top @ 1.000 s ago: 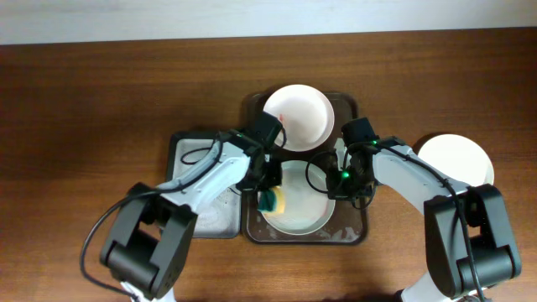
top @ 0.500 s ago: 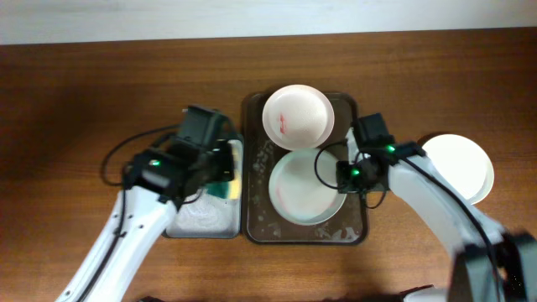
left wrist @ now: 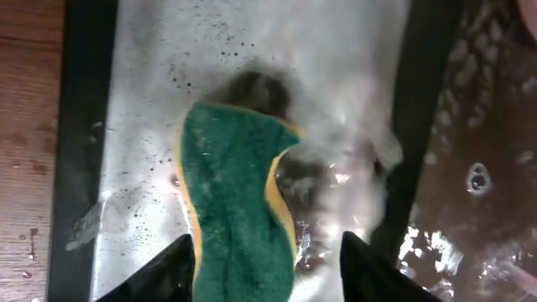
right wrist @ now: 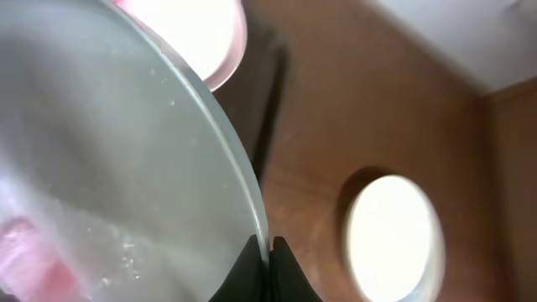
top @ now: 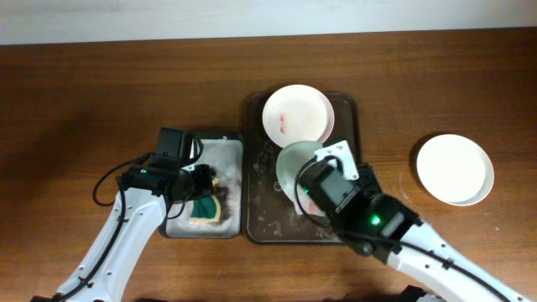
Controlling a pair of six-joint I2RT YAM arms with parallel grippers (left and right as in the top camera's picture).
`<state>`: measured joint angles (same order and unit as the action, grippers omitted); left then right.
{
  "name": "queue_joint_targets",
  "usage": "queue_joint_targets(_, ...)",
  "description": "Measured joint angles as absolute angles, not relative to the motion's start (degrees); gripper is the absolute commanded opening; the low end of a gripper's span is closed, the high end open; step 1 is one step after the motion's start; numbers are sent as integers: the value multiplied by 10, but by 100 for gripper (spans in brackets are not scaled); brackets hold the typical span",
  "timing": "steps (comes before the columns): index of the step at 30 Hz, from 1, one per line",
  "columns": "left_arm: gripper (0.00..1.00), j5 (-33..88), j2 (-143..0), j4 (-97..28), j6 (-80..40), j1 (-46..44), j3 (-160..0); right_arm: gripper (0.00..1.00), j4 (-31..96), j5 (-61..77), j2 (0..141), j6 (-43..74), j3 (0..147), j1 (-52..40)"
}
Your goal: Clean dirty plates on tray and stack at the side
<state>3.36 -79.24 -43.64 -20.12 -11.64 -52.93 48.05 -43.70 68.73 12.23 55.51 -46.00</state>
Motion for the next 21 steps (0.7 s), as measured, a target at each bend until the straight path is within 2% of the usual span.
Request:
queue_joint_targets(4, 75, 69, -787, -446, -192, -116, -554, 4, 489, -564, 687, 119, 555, -564)
queue_joint_targets(6, 100, 78, -769, -450, -189, -116, -564, 4, 491, -605, 687, 120, 555, -594)
queue_joint_targets(13, 99, 86, -669, -458, -189, -116, -577, 4, 493, -748, 687, 118, 555, -683)
queue_joint_targets(21, 99, 86, -665, -459, -189, -116, -578, 4, 493, -825, 687, 118, 555, -694)
